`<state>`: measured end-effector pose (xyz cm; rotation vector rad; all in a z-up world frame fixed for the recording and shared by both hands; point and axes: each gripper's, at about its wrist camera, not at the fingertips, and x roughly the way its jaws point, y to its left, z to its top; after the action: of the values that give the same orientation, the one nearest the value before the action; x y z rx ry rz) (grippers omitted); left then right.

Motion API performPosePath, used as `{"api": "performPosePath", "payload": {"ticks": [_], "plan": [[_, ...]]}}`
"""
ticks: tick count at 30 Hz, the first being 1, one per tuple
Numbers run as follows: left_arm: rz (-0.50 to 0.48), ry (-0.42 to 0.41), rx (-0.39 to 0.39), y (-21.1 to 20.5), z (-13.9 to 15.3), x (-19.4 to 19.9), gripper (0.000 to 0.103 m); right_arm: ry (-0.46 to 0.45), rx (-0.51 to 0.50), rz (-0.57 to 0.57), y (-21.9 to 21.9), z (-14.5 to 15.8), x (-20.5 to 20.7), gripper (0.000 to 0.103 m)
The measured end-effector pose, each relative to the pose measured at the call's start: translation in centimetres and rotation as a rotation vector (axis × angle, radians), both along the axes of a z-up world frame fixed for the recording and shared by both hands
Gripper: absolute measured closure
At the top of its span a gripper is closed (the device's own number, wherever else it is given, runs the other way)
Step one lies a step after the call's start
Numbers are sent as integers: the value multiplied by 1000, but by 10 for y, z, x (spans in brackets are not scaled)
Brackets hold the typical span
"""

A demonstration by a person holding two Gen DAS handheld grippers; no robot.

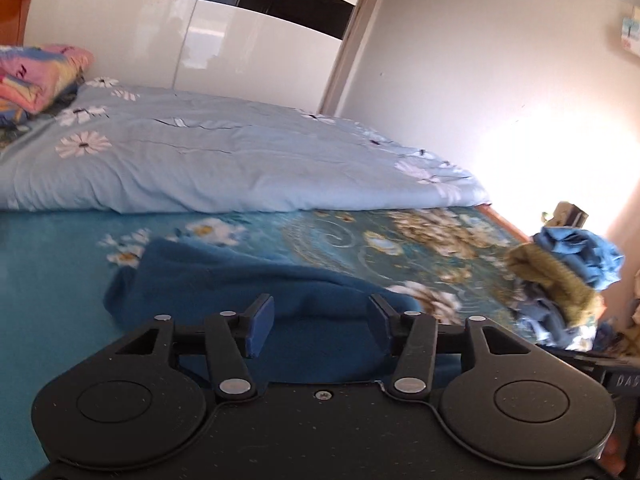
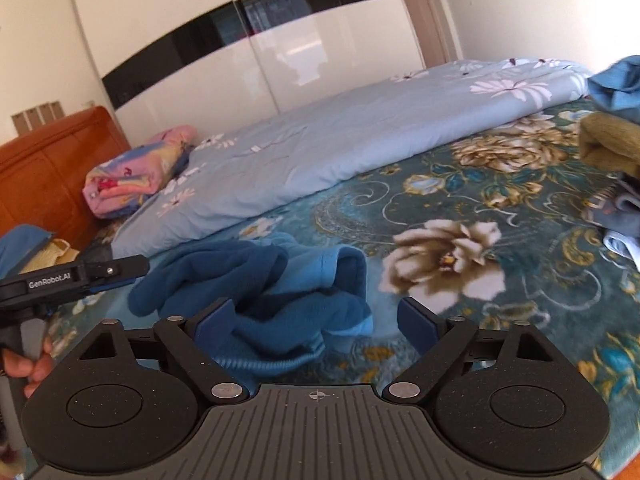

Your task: Fold clothes

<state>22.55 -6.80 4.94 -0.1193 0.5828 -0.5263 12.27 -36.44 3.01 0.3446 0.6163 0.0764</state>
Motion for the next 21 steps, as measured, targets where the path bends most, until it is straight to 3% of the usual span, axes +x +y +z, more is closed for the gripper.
{"api": "performPosePath", "payload": {"ticks": [6,9,14,19,21], "plan": [[93,17,78,26,-23,29,45,80,35,15,-12,-17,63,33],[66,46,73,23,-30,34,45,133,102,9,-20,-35,91,42],[-40,-52,124,-9,-26,37,32,170,226,30,-24,-55,122,46],[-66,-13,139,-31,-32,52,31,224,315,59,-21,-69,144,73],[-75,-15,131,-37,-28,51,30,235,317,65,-17,-73,146,78]]}}
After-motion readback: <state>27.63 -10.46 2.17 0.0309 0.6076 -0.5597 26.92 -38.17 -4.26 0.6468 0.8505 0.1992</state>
